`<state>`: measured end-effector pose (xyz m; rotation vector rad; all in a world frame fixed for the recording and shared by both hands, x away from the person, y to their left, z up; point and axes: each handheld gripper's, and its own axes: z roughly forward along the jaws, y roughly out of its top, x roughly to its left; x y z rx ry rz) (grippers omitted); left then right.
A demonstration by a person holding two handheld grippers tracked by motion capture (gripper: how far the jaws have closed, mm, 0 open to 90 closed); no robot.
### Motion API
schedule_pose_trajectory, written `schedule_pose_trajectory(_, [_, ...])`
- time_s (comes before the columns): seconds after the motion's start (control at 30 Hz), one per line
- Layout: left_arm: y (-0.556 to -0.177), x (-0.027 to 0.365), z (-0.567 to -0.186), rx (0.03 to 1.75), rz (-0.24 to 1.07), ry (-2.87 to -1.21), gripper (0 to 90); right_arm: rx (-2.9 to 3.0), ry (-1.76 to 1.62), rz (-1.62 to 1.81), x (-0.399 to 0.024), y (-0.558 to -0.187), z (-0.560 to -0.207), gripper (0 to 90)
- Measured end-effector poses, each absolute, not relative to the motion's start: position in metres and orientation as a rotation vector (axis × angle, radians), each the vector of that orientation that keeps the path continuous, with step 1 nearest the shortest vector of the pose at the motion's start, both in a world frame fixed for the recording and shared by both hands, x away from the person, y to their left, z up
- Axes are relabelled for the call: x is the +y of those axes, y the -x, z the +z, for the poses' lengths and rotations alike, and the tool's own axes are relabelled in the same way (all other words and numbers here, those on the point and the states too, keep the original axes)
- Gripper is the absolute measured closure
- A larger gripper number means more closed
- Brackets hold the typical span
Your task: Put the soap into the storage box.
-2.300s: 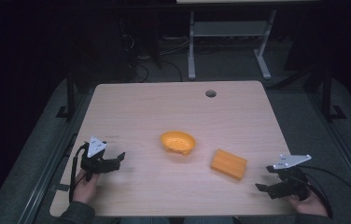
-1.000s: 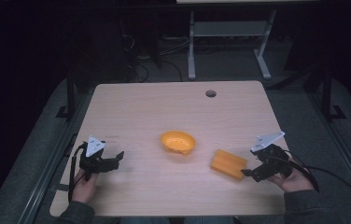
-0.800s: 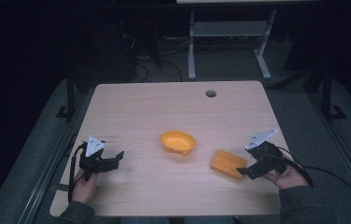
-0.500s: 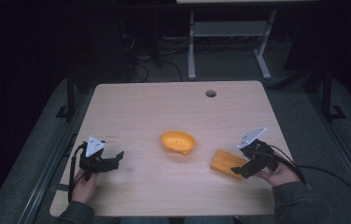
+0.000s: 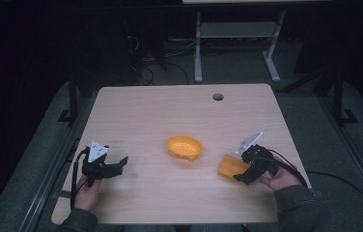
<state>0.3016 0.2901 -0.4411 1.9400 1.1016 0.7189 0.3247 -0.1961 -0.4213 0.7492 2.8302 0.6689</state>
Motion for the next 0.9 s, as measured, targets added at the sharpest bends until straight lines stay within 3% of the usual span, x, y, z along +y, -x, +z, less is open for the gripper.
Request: schedule_pose_trajectory(0.9, [-0.302,0.290,-0.441,1.099,0.715,-1.938,14.1,2.903,-0.701,0.520,-0.177,-0.338,-0.443,18.3])
